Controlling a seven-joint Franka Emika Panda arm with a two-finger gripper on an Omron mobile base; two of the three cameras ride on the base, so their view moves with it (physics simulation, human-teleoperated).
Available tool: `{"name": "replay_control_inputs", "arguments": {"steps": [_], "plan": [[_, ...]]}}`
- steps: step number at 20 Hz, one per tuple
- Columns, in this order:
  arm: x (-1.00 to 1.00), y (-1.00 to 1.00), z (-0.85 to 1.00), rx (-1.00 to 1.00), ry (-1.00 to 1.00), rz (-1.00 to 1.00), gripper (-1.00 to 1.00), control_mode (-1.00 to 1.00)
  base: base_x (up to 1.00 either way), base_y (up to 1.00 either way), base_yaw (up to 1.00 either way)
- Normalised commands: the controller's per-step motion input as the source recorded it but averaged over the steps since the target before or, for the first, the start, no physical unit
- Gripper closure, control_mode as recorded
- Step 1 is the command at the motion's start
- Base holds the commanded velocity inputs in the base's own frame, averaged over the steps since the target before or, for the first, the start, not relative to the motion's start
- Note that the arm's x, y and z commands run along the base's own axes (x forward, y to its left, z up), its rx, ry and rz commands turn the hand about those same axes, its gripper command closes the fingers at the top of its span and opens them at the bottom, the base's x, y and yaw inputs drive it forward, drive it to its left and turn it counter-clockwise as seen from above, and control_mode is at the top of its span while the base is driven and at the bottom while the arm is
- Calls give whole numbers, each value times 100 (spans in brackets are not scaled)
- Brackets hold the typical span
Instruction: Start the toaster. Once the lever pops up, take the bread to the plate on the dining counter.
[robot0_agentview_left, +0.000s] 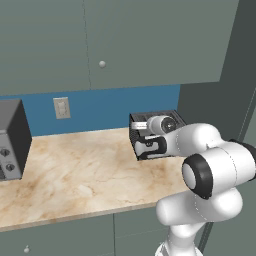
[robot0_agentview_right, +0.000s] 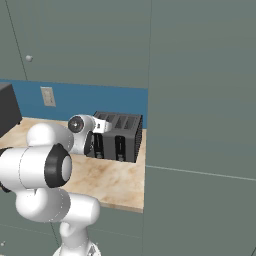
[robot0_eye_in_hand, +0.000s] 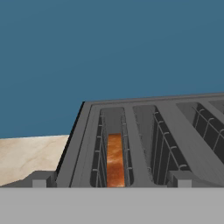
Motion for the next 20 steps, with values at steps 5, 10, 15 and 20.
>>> {"name": "replay_control_inputs", "arguments": {"steps": [5, 10, 15, 20], "plan": [[0, 0, 0, 0, 0, 0, -100, -100, 0, 0, 0], [0, 0, 0, 0, 0, 0, -100, -100, 0, 0, 0], [0, 0, 0, 0, 0, 0, -100, -100, 0, 0, 0], [0, 0, 0, 0, 0, 0, -100, -100, 0, 0, 0]]}}
